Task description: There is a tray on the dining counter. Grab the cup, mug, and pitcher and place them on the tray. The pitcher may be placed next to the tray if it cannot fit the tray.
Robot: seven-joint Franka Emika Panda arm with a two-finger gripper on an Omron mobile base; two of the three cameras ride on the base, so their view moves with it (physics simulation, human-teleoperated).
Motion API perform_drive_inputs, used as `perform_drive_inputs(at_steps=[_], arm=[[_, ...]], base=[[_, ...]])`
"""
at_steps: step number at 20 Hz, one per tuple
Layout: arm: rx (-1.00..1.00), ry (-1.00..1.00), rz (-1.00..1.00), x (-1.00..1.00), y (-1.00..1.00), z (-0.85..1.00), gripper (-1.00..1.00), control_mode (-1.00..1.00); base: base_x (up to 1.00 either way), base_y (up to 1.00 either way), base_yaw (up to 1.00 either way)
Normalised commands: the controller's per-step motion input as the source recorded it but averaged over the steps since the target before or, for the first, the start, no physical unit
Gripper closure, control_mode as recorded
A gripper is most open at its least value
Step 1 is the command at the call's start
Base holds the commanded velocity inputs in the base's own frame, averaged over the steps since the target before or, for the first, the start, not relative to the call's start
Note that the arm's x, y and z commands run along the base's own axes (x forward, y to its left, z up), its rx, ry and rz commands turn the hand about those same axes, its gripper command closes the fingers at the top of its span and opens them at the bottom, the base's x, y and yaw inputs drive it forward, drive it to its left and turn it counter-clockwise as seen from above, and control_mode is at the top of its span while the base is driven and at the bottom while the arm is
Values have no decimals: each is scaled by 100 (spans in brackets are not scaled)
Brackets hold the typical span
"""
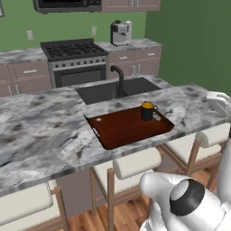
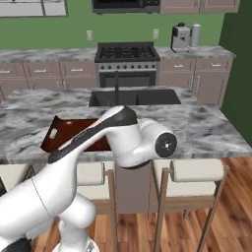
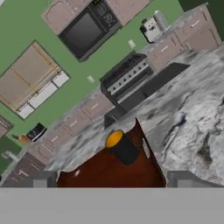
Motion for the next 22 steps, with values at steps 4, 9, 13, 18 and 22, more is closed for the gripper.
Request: perform_drive_inputs(at_steps=[4, 9, 13, 18, 22], arm=[[-10, 5, -46, -76, 84, 31, -100, -100], [-15, 0, -27, -33, 100, 63, -100, -100], [-18, 4, -1, -2, 100, 80, -100, -100], [-13, 25, 6, 0, 87, 64, -100, -100], [-14, 37, 12, 0, 76, 38, -100, -100]], base=[[0, 0, 0], [0, 0, 0], [0, 0, 0], [0, 0, 0], [0, 0, 0]])
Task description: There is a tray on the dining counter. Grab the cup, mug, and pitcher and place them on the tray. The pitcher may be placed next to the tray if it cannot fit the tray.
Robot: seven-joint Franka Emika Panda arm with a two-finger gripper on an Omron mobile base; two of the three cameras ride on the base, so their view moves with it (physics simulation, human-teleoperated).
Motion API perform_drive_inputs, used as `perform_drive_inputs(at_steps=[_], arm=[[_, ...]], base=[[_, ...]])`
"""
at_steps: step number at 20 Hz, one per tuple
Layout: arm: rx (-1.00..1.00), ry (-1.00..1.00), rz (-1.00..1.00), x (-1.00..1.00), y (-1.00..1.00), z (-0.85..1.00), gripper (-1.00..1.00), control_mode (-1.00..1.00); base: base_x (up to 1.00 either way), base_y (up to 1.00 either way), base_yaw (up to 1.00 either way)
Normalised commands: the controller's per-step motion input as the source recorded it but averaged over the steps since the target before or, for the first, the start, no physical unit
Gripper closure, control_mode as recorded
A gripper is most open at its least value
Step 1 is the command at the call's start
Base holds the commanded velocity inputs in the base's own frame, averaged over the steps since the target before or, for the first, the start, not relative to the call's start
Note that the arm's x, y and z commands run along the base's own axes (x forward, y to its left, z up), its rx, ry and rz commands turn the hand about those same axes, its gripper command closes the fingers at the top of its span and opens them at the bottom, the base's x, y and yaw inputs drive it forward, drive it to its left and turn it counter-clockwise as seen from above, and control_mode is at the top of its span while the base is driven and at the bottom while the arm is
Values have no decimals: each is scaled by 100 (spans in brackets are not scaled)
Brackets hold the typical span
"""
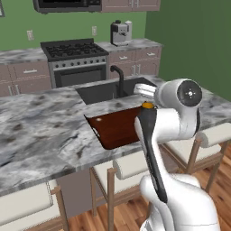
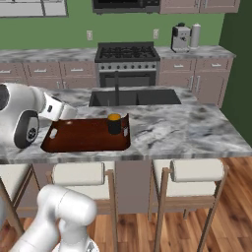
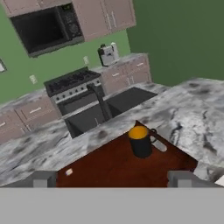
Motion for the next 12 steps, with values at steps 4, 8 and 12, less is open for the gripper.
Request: perform_drive_inputs(at_steps=[4, 8, 12], arm=[[-8, 40, 7, -7, 36, 14, -100, -100], [-5, 34, 19, -29, 1, -3, -100, -100], [-7, 14, 13, -51, 0, -23, -100, -100]], base=[[0, 0, 0], [0, 0, 0], [0, 0, 0]])
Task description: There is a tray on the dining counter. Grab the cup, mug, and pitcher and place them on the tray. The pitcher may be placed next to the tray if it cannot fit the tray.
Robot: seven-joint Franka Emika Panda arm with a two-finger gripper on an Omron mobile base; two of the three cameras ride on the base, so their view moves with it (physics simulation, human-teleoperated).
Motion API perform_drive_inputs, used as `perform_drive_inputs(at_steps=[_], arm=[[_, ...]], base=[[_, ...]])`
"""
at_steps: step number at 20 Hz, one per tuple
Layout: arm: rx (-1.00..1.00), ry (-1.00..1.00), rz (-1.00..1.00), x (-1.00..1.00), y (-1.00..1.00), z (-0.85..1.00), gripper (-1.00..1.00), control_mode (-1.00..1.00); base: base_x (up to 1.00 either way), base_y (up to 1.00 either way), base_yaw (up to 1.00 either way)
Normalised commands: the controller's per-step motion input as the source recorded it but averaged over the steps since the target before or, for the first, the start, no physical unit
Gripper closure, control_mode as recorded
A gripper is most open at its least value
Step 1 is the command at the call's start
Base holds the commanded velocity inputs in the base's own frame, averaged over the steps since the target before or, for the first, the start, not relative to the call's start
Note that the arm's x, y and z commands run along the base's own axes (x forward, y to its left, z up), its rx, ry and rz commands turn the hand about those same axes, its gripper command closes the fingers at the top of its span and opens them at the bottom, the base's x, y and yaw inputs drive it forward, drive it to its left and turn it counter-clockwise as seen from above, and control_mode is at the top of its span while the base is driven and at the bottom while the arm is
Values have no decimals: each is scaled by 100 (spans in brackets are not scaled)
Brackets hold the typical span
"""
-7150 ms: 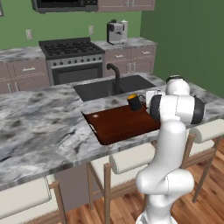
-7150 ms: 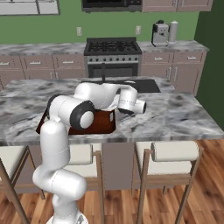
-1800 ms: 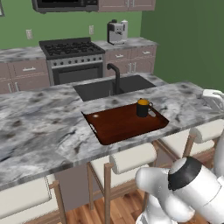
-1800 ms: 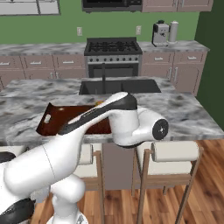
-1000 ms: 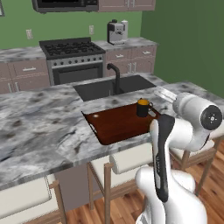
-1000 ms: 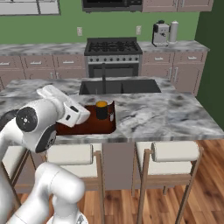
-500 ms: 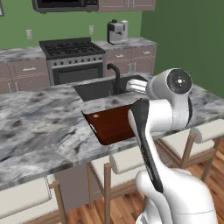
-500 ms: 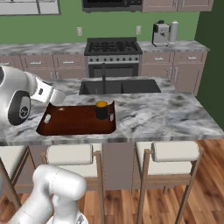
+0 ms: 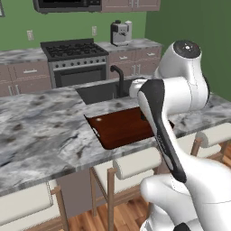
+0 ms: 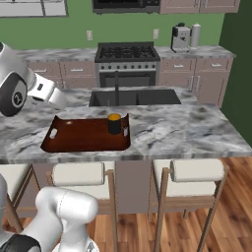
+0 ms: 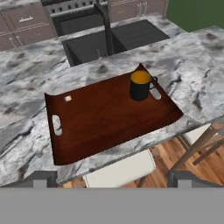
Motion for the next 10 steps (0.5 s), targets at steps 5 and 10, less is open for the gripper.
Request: perform_drive_inputs(at_steps=[5, 10], arm=[[-8, 1, 6, -53, 0, -19, -100, -100], [-4, 0, 5, -58, -8, -10, -100, -100]], base=[[0, 0, 0], [0, 0, 0]])
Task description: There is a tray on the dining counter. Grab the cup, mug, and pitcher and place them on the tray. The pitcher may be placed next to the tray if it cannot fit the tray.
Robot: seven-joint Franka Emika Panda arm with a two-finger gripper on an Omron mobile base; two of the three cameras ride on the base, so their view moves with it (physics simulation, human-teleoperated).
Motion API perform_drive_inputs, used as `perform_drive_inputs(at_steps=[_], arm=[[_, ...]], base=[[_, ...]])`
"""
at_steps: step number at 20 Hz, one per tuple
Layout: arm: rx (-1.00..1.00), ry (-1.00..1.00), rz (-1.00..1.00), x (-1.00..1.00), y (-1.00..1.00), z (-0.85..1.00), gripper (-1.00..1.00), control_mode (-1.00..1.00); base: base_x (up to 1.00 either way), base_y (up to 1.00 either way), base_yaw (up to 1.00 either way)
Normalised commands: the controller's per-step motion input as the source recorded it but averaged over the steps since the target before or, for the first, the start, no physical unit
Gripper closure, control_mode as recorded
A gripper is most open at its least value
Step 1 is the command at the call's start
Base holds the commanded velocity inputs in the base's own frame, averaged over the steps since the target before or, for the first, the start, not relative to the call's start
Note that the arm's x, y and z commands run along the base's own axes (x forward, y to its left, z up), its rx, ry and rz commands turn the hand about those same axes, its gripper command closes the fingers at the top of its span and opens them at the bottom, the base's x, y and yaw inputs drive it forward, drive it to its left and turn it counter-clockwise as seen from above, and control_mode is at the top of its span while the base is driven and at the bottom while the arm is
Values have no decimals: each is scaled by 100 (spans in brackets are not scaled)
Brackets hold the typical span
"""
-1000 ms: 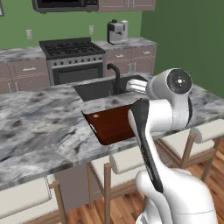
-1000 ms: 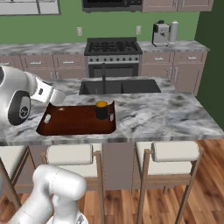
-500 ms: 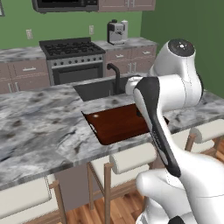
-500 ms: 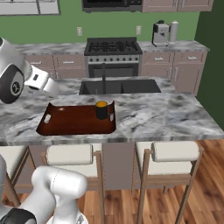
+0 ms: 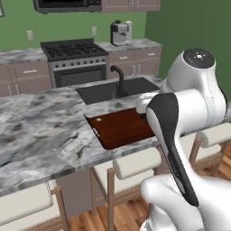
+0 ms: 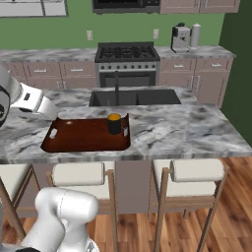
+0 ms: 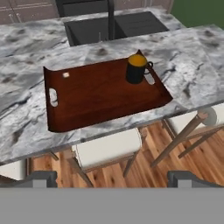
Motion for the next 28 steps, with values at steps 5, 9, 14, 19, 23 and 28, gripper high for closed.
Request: perform_drive_inputs(at_steps=[5, 9, 14, 19, 23, 28], arm=[[0, 0, 13, -33, -27, -11, -100, -100], [0, 2, 6, -4, -3, 0, -100, -100], [0, 2, 1, 0, 0, 0, -100, -100], [0, 0, 0, 0, 0, 0, -100, 100], [0, 0, 0, 0, 0, 0, -100, 100], [0, 0, 0, 0, 0, 0, -100, 100]], base=[[0, 0, 0], [0, 0, 0], [0, 0, 0], [0, 0, 0], [-59, 45, 0], [-100, 100, 3]])
